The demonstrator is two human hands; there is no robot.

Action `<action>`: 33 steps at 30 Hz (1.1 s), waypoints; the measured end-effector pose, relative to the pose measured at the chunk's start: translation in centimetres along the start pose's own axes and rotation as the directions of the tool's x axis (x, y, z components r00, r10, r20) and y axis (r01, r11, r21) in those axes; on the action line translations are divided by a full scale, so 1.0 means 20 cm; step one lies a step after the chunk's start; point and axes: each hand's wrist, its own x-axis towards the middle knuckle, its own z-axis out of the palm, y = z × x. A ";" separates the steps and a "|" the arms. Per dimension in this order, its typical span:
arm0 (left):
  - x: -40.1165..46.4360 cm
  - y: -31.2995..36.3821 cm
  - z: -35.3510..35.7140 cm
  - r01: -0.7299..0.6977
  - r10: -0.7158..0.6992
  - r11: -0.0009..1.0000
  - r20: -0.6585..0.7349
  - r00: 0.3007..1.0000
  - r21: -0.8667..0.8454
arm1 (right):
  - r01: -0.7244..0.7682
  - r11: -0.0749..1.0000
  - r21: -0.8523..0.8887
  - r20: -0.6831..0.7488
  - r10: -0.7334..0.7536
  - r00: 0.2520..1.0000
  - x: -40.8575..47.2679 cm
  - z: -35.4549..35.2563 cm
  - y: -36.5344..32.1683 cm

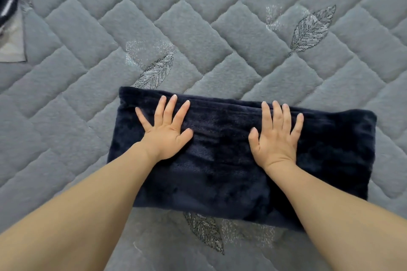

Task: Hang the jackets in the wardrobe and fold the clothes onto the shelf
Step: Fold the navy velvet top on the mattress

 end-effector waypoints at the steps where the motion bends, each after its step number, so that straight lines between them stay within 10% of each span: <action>1: 0.00 0.00 0.00 -0.007 0.007 1.000 -0.005 1.000 -0.006 | -0.004 1.000 -0.008 -0.001 0.004 1.000 0.00 0.00 0.00; 9: -0.11 -0.06 -0.17 -0.070 0.064 0.971 -0.033 0.997 -0.228 | 0.041 0.992 0.123 0.148 -0.060 0.987 0.13 -0.21 -0.17; 12: -0.34 -0.19 -0.16 0.191 -0.305 0.878 -0.208 0.929 -0.439 | 0.124 0.940 0.318 0.279 -0.218 0.935 0.27 -0.36 -0.47; 14: -0.53 -0.28 -0.11 0.393 -0.555 0.413 0.115 0.824 -0.822 | 0.121 0.899 0.420 0.415 -0.309 0.856 0.33 -0.44 -0.73; 16: -0.67 -0.32 -0.05 0.355 -0.328 -0.086 0.363 0.872 -0.931 | 0.122 0.886 0.448 0.560 -0.384 0.734 0.36 -0.51 -0.98; 17: -0.70 -0.32 -0.04 0.360 -0.250 -0.127 0.381 0.890 -0.924 | 0.138 0.897 0.421 0.617 -0.394 0.681 0.36 -0.53 -1.09; 26: -1.05 -0.56 0.06 0.560 -0.066 -0.255 0.592 0.803 -0.788 | 0.221 0.952 0.214 0.780 -0.303 0.548 -0.06 -0.51 -1.61; 33: -1.85 -1.33 -0.51 0.331 -0.571 -0.240 0.408 0.712 -0.913 | 0.274 0.704 0.656 0.449 -0.655 0.608 -0.57 -1.07 -2.49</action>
